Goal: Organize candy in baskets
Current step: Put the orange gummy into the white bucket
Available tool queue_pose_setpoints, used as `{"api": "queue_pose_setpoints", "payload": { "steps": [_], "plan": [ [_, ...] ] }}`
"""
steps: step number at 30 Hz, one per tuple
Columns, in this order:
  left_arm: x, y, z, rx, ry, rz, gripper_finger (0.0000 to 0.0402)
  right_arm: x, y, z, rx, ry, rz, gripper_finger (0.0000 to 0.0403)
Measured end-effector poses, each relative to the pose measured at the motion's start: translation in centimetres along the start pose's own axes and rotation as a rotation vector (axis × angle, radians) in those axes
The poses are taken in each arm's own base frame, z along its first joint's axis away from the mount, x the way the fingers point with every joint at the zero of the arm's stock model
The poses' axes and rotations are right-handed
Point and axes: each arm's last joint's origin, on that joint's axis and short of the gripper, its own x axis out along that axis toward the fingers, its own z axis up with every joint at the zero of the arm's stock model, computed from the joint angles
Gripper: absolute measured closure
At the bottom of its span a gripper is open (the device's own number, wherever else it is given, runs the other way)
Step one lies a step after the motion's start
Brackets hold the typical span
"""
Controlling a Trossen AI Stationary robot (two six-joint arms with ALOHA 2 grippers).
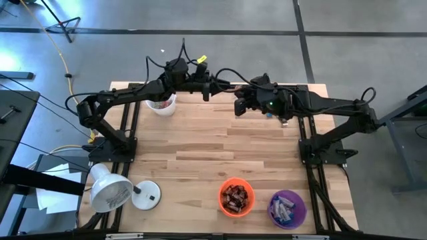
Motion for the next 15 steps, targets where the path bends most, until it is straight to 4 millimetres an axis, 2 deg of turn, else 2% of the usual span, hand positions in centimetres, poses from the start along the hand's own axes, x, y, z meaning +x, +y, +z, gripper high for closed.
{"api": "queue_pose_setpoints", "payload": {
  "steps": [15],
  "plan": [
    [0.1,-0.39,0.02,0.084,-0.008,-0.032,0.0275,0.51,-0.32,0.9,0.043,-0.015,0.048,0.0403]
  ]
}}
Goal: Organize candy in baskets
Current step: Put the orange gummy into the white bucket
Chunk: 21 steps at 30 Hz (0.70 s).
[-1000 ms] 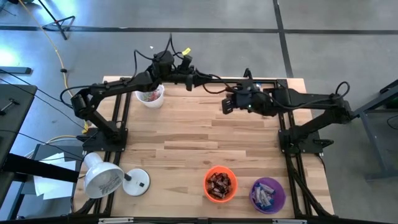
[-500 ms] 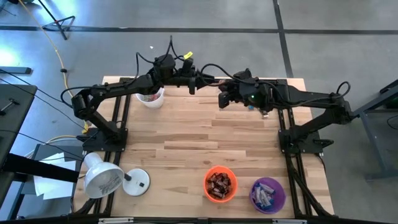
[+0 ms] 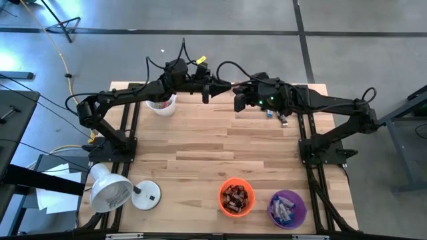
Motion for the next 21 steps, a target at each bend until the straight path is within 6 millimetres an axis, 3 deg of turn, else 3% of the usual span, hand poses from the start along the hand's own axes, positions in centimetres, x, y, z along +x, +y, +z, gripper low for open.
{"api": "queue_pose_setpoints", "payload": {
  "steps": [13,21],
  "plan": [
    [0.0,0.0,0.0,0.002,-0.003,-0.002,0.0275,0.3,-0.3,0.5,0.021,-0.008,0.01,0.0403],
    [0.0,-0.1,0.2,0.025,-0.018,-0.008,0.0275,2.3,0.6,-0.1,0.032,0.01,0.079,0.0403]
  ]
}}
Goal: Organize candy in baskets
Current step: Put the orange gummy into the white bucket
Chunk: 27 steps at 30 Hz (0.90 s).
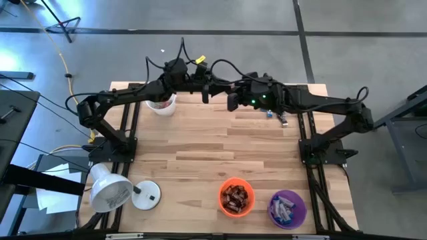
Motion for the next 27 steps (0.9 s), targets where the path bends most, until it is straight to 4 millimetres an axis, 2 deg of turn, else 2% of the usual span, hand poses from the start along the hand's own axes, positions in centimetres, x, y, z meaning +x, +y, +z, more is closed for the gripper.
{"api": "queue_pose_setpoints", "payload": {
  "steps": [5,10,18,27],
  "plan": [
    [0.1,-0.19,-0.12,0.003,-0.001,-0.006,0.0275,0.79,0.04,-0.5,-0.01,0.029,0.002,0.0403],
    [0.18,-0.37,-0.21,0.003,0.003,-0.014,0.0277,0.6,0.1,-0.35,-0.005,0.02,0.01,0.0403],
    [0.16,-0.36,-0.22,0.007,0.011,-0.023,0.0303,0.55,0.11,-0.26,-0.022,0.012,0.011,0.0403],
    [0.16,-0.37,-0.19,0.009,0.012,-0.025,0.0301,0.55,0.03,-0.19,-0.047,-0.014,-0.021,0.0403]
  ]
}}
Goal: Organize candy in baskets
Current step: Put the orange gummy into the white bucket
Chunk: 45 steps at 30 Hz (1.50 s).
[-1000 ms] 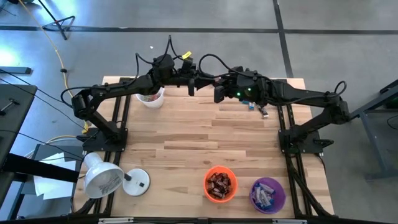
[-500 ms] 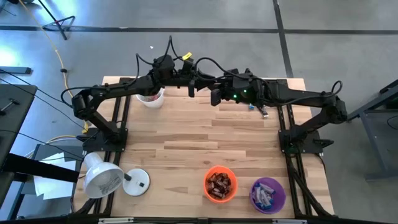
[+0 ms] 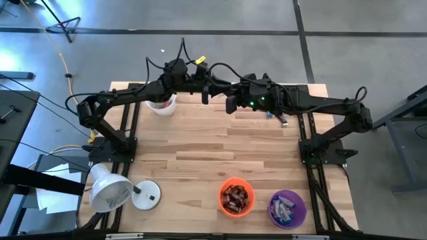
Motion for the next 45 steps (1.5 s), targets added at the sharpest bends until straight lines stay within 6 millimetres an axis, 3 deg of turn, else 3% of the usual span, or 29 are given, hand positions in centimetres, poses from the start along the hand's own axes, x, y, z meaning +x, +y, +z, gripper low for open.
{"api": "queue_pose_setpoints", "payload": {
  "steps": [14,21,32,40,45],
  "plan": [
    [-0.1,0.0,0.0,-0.008,0.013,0.007,0.0305,0.0,0.2,0.3,-0.001,-0.035,0.017,0.0403],
    [-0.4,0.6,0.2,-0.037,0.03,-0.008,0.0387,0.0,0.3,0.3,0.004,-0.037,0.024,0.0403],
    [-0.5,0.8,0.2,-0.039,0.029,-0.004,0.0401,0.0,0.2,0.4,-0.047,-0.039,0.022,0.04],
    [-0.7,1.4,0.3,-0.043,0.031,0.016,0.0401,0.2,-0.3,0.6,-0.048,-0.016,0.022,0.0335],
    [-1.4,2.8,0.7,-0.049,0.028,0.052,0.04,0.3,-1.0,0.7,-0.037,0.016,0.01,0.0286]
  ]
}}
